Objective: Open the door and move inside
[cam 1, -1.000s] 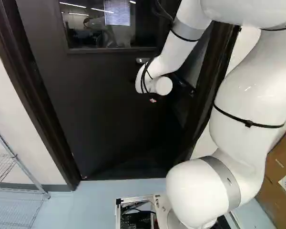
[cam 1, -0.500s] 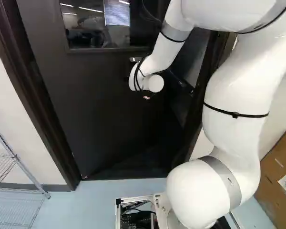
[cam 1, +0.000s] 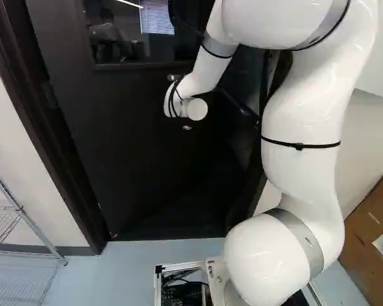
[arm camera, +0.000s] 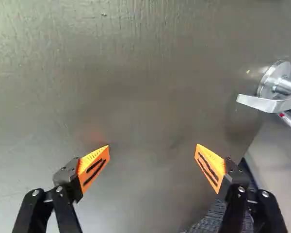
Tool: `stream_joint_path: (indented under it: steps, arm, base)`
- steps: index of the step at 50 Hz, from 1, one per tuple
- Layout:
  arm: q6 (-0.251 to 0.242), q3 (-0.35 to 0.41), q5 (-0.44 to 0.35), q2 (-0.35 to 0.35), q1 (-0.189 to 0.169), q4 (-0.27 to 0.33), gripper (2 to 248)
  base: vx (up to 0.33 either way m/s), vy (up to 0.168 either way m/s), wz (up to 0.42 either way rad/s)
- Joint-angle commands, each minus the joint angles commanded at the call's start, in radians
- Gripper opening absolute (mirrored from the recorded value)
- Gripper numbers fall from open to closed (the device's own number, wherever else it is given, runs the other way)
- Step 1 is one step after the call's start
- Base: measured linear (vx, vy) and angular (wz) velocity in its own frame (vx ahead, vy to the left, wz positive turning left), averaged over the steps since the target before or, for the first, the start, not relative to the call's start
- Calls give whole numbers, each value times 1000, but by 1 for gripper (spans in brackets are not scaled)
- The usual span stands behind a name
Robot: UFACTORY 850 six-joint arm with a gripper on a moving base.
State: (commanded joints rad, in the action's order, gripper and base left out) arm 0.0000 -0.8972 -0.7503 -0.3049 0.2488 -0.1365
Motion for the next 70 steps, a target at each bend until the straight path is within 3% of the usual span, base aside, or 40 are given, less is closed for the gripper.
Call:
stream_joint_path:
  steps: [70]
  arm:
    - [0,-271,0,-220,150,-26,247]
  base:
    - [0,0,0]
